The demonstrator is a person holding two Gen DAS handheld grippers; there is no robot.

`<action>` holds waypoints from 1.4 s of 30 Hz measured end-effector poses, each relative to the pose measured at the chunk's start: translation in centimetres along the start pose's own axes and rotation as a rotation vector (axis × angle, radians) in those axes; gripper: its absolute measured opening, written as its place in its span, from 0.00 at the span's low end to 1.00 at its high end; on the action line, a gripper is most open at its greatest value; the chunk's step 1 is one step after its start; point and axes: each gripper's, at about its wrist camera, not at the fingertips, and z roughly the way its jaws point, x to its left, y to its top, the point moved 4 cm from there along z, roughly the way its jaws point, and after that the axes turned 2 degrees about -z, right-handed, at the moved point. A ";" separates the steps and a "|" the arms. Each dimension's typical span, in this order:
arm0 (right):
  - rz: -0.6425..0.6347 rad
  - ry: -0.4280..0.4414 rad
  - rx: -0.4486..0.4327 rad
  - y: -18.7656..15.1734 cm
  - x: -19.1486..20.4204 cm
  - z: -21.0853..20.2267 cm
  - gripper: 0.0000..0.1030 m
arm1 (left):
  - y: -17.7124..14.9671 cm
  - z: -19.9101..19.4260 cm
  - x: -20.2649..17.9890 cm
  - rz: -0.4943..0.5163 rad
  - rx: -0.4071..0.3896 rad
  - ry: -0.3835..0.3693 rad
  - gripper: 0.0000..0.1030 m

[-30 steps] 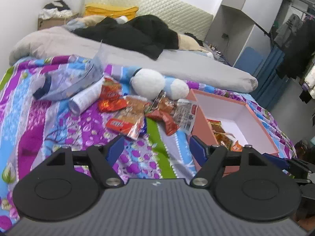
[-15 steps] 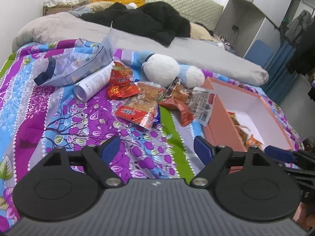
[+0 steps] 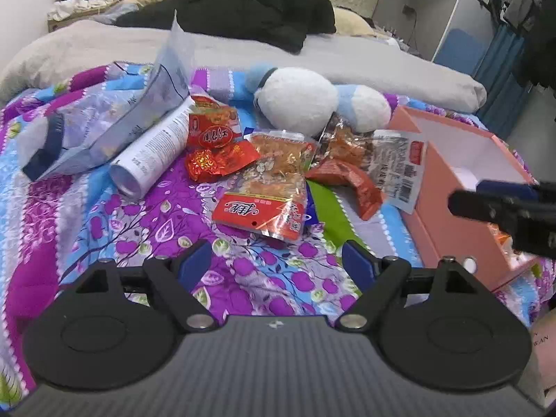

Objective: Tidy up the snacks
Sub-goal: 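Withdraw both tools from the box back toward the snack pile, then close right tool on red-orange bag while left tool grasps clear pastry packet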

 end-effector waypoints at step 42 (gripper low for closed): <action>-0.126 -0.094 0.272 0.7 -3.7 22.1 0.52 | 1.5 15.7 -1.1 0.275 0.109 0.019 0.51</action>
